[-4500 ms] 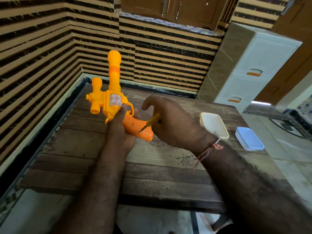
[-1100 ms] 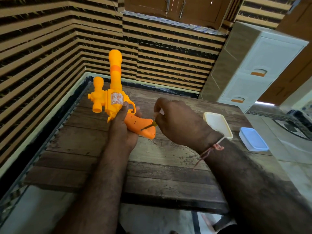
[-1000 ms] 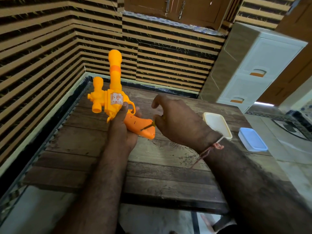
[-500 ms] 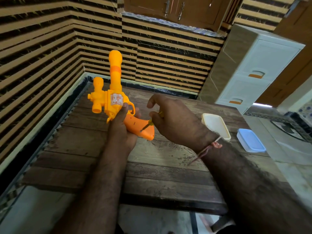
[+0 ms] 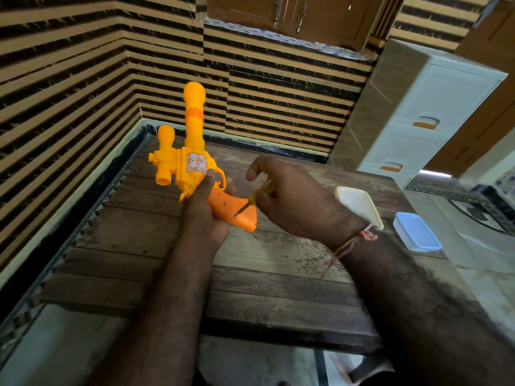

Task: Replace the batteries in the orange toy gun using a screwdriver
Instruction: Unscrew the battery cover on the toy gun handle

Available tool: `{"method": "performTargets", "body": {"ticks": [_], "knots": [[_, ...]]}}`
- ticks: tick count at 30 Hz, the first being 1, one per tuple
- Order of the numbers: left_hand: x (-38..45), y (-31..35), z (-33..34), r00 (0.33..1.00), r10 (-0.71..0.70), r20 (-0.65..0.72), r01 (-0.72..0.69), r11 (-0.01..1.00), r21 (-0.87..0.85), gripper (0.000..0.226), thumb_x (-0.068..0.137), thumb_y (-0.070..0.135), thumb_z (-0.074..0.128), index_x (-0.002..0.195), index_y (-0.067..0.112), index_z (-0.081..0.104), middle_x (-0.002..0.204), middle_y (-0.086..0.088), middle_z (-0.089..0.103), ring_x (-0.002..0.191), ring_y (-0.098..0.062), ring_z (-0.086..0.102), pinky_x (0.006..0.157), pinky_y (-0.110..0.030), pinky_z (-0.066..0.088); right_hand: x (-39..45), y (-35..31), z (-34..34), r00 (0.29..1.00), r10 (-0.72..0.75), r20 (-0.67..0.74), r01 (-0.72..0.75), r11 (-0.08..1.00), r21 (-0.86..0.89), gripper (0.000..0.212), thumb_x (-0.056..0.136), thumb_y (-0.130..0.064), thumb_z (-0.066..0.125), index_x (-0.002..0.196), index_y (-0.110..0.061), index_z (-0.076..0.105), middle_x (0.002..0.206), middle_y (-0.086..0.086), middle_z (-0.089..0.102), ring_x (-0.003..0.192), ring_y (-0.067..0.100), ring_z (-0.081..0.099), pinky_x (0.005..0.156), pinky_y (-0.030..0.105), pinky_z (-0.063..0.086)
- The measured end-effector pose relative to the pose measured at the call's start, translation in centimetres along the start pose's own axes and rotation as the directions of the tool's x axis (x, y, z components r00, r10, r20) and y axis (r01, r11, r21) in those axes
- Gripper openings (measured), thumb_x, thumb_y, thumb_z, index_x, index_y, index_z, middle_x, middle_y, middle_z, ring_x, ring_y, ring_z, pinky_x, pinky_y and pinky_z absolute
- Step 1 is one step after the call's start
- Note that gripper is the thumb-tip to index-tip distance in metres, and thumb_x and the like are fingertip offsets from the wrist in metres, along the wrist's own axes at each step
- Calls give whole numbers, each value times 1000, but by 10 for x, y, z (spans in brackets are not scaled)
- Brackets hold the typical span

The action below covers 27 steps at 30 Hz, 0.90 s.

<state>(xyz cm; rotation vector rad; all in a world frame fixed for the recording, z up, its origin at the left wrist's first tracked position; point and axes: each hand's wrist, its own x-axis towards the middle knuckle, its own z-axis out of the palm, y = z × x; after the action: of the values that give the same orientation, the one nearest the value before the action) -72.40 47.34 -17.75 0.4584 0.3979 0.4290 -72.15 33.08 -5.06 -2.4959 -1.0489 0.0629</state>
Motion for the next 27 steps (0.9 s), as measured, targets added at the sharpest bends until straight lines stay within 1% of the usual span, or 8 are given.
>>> {"method": "performTargets", "body": {"ticks": [5, 6, 8, 11, 16, 21, 24, 27], "knots": [[-1, 2, 2, 1000, -1, -26, 1, 1000, -5, 46, 91, 20, 67, 135, 18, 51, 124, -15, 62, 90, -21, 68, 76, -37, 60, 1, 2, 2, 1000, 0, -17, -2, 993, -118, 17, 100, -32, 46, 110, -21, 54, 95, 3, 65, 83, 20, 61, 70, 40, 55], [-1, 2, 2, 1000, -2, -26, 2, 1000, -4, 45, 92, 20, 66, 134, 18, 52, 121, -13, 63, 90, -21, 69, 75, -38, 60, 2, 2, 3, 999, -1, -32, -3, 991, -134, 17, 101, -32, 44, 110, -21, 55, 93, 3, 65, 82, 20, 62, 70, 41, 55], [0, 1, 1, 1000, -10, -13, 10, 1000, 15, 49, 91, 23, 69, 136, 20, 51, 125, -14, 62, 100, -25, 67, 89, -48, 56, 2, 1, 2, 999, -3, -33, 1, 997, -72, 15, 98, -27, 48, 113, -24, 54, 91, 2, 64, 80, 18, 60, 65, 38, 54], [2, 0, -3, 999, -20, 38, 20, 1000, 3, 69, 79, 28, 80, 140, 24, 47, 138, -20, 56, 123, -37, 58, 103, -65, 40, 2, 0, 1, 1000, -20, 10, 20, 1000, -7, 24, 92, -21, 58, 115, -26, 53, 94, 0, 56, 77, 14, 54, 57, 26, 41], [1, 1, -2, 1000, -2, -25, 2, 1000, 6, 59, 86, 24, 73, 139, 19, 49, 136, -20, 57, 114, -31, 63, 92, -50, 54, 1, -2, 3, 999, -29, -26, 26, 994, -110, 20, 100, -34, 46, 109, -19, 56, 93, 3, 63, 80, 19, 60, 68, 39, 55], [4, -1, -5, 1000, 6, 10, -7, 999, 45, 58, 84, 28, 74, 137, 22, 50, 133, -21, 59, 120, -35, 60, 104, -63, 41, 0, -4, -1, 1000, -21, 16, 22, 999, -36, 23, 94, -23, 55, 117, -26, 53, 96, 2, 61, 84, 19, 59, 69, 38, 54], [3, 0, -4, 1000, 16, 11, -17, 999, 36, 62, 82, 27, 73, 139, 21, 49, 135, -20, 58, 119, -34, 60, 104, -61, 42, 0, -3, 0, 1000, -16, 3, 16, 999, -47, 26, 93, -29, 59, 117, -25, 52, 100, 1, 58, 87, 18, 58, 70, 34, 52], [3, 1, -3, 1000, 14, 6, -14, 999, 38, 56, 85, 23, 71, 138, 18, 50, 128, -18, 62, 105, -28, 66, 94, -49, 53, 0, -3, 3, 1000, -9, -17, 7, 992, -128, 22, 99, -37, 46, 113, -21, 53, 93, 2, 64, 83, 19, 61, 70, 39, 56]]}}
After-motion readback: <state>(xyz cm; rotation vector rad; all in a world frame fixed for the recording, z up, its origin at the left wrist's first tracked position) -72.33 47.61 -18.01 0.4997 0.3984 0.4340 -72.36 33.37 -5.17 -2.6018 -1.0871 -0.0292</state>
